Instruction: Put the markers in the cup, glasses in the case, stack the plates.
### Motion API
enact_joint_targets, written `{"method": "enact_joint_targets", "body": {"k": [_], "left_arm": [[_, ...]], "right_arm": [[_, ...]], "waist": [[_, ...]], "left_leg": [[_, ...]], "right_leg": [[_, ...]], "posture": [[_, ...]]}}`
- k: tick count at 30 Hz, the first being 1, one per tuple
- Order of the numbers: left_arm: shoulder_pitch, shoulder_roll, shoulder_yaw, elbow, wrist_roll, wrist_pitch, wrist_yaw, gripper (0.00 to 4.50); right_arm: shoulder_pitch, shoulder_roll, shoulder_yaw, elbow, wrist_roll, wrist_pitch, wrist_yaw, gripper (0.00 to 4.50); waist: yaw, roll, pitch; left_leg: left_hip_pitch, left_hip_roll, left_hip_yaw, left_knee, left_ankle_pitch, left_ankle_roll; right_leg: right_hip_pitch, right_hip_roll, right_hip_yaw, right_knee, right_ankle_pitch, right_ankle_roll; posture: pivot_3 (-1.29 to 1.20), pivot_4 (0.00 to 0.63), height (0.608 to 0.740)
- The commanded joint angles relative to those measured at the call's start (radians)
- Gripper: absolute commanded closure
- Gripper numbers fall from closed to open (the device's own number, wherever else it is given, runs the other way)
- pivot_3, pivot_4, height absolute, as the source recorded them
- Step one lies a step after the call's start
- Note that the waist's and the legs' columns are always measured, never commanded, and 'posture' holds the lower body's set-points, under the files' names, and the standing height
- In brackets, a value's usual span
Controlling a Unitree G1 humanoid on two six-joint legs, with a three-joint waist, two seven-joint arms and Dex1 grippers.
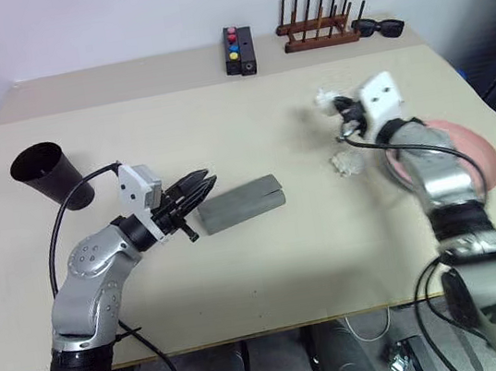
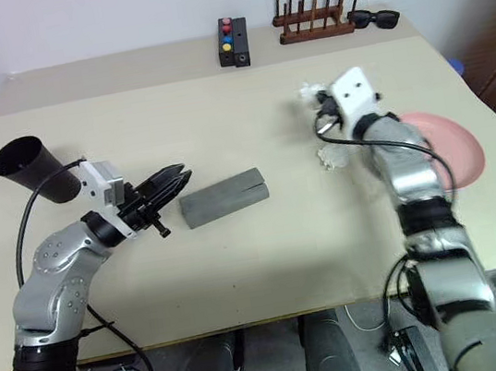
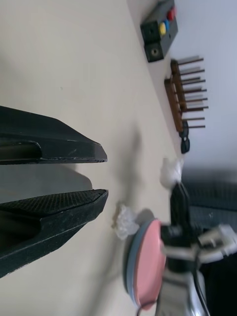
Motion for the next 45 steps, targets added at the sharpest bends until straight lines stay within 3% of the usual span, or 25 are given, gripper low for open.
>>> {"method": "enact_joint_targets", "body": {"k": [1, 6, 12, 15, 21, 29, 35, 38, 43, 44, 45], "left_arm": [[-0.021, -0.002, -0.011, 0.008, -0.012, -0.014, -0.026, 3.69], [-0.063, -0.015, -0.046, 0.051, -0.018, -0.010, -0.076, 3.69], [-0.104, -0.039, -0.077, 0.090, -0.009, -0.015, -0.109, 3.69], [-0.111, -0.043, -0.081, 0.102, -0.006, -0.018, -0.115, 3.69], [-0.104, -0.041, -0.076, 0.098, -0.009, -0.014, -0.117, 3.69], [-0.078, -0.034, -0.064, 0.067, -0.014, -0.005, -0.100, 3.69], [-0.045, -0.020, -0.046, 0.024, -0.019, 0.003, -0.072, 3.69], [-0.036, -0.019, -0.043, 0.012, -0.021, 0.006, -0.064, 3.69], [-0.032, -0.022, -0.043, 0.005, -0.018, 0.006, -0.056, 3.69], [-0.033, -0.023, -0.044, 0.006, -0.018, 0.005, -0.055, 3.69], [-0.033, -0.023, -0.045, 0.007, -0.017, 0.005, -0.055, 3.69]], "right_arm": [[0.134, -0.115, -0.128, -0.281, 0.061, 0.144, 0.042, 4.47], [0.361, -0.216, -0.273, -0.396, 0.086, 0.274, 0.054, 4.47], [0.460, -0.193, -0.293, -0.414, 0.091, 0.296, 0.024, 4.47], [0.457, -0.169, -0.292, -0.421, 0.114, 0.307, 0.013, 3.67], [0.407, -0.116, -0.199, -0.487, 0.142, 0.282, 0.029, 0.79], [0.270, 0.014, 0.011, -0.339, 0.085, 0.252, -0.005, 0.79], [0.215, 0.035, 0.088, -0.156, -0.014, 0.199, -0.062, 0.79], [0.201, 0.027, 0.094, -0.112, -0.045, 0.170, -0.087, 1.64], [0.207, 0.019, 0.078, -0.133, -0.050, 0.143, -0.083, 4.17], [0.210, 0.016, 0.066, -0.150, -0.047, 0.143, -0.087, 4.45], [0.211, 0.014, 0.058, -0.162, -0.044, 0.144, -0.090, 4.45]], "waist": [[0.007, 0.000, 0.000], [0.015, 0.000, 0.000], [0.014, 0.001, 0.000], [0.015, 0.001, 0.000], [0.015, 0.001, 0.000], [0.015, 0.001, 0.000], [0.019, 0.001, 0.000], [0.017, 0.001, 0.000], [0.017, 0.001, 0.000], [0.017, 0.001, 0.000], [0.017, 0.001, 0.000]], "left_leg": [[0.000, 0.000, 0.000, 0.000, 0.000, 0.000], [0.001, 0.000, 0.001, 0.002, 0.000, 0.000], [0.002, 0.000, 0.001, 0.004, -0.001, 0.001], [0.002, 0.000, 0.001, 0.004, -0.001, 0.001], [0.001, 0.000, 0.001, 0.004, -0.001, 0.001], [0.001, 0.000, 0.001, 0.003, -0.001, 0.001], [0.001, 0.000, 0.001, 0.003, -0.001, 0.001], [0.001, 0.000, 0.001, 0.003, -0.001, 0.001], [0.001, 0.000, 0.001, 0.003, -0.001, 0.001], [0.001, 0.000, 0.001, 0.003, -0.001, 0.001], [0.001, 0.000, 0.001, 0.003, -0.001, 0.001]], "right_leg": [[0.000, 0.000, 0.000, 0.000, 0.000, -0.001], [0.002, 0.000, 0.000, 0.000, -0.002, -0.004], [0.004, 0.000, 0.000, -0.001, -0.002, -0.004], [0.004, 0.000, 0.000, -0.001, -0.002, -0.004], [0.004, 0.000, 0.000, -0.001, -0.002, -0.003], [0.004, 0.000, 0.000, -0.002, -0.002, -0.004], [0.004, -0.001, 0.000, -0.003, -0.002, -0.004], [0.004, -0.001, 0.000, -0.003, -0.002, -0.004], [0.004, -0.001, 0.000, -0.002, -0.002, -0.004], [0.004, -0.001, 0.000, -0.002, -0.002, -0.004], [0.004, -0.001, 0.000, -0.002, -0.002, -0.004]], "posture": [[0.00, 0.150, 0.739], [0.00, 0.150, 0.739], [0.00, 0.150, 0.739], [0.00, 0.150, 0.739], [0.00, 0.150, 0.739], [0.00, 0.150, 0.739], [0.00, 0.150, 0.739], [0.00, 0.150, 0.739], [0.00, 0.150, 0.739], [0.00, 0.150, 0.739], [0.00, 0.150, 0.739]]}}
